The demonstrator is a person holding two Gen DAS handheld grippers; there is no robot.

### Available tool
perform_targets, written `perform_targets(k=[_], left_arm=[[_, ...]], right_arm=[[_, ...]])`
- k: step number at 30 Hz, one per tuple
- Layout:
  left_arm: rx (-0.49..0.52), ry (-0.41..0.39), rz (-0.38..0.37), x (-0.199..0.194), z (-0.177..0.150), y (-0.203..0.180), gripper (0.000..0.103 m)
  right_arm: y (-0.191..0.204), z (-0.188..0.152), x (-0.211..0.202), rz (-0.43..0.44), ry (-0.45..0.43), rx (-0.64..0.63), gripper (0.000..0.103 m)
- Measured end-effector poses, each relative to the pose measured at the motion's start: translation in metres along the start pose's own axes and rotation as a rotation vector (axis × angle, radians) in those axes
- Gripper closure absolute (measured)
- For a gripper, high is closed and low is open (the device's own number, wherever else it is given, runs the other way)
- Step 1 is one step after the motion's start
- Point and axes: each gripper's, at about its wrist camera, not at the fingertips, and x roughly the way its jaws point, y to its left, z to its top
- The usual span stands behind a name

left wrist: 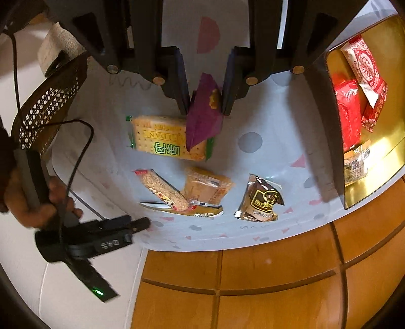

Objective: Organize snacks
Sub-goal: 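Lift the purple candy with the left gripper while the right gripper grasps a brown coffee sachet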

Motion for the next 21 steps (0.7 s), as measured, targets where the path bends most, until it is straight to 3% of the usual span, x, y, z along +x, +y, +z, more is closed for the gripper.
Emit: perform_targets(k=[8, 12, 16, 17, 18, 20, 21], left_arm=[[-0.033, 0.007, -0.028, 0.005, -0.004, 0.003, 0.075], [-0.095, 0.094, -0.037, 0.022, -0.010, 0.014, 0.079], [-0.117, 0.082, -0.049, 0.024, -0.011, 0.018, 0.082], [-0.120, 0.082, -0.051, 0.024, -0.011, 0.018, 0.082], [-0.121, 0.082, -0.052, 0.024, -0.011, 0.017, 0.082], [-0.123, 0.080, -0.055, 0.025, -0.012, 0.017, 0.082], [-0.125, 0.080, -0.057, 0.025, -0.013, 0.018, 0.082]], right_arm=[[0.036, 0.030, 0.038, -0.006, 0.065, -0.149, 0.049], [0.053, 0.046, 0.066, 0.007, 0.131, -0.220, 0.039], [0.067, 0.051, 0.092, -0.033, 0.176, -0.300, 0.036], [0.068, 0.051, 0.097, -0.037, 0.185, -0.311, 0.040], [0.068, 0.052, 0.100, -0.056, 0.185, -0.321, 0.057], [0.061, 0.058, 0.100, -0.074, 0.162, -0.292, 0.078], [0.055, 0.062, 0.097, -0.061, 0.152, -0.257, 0.081]])
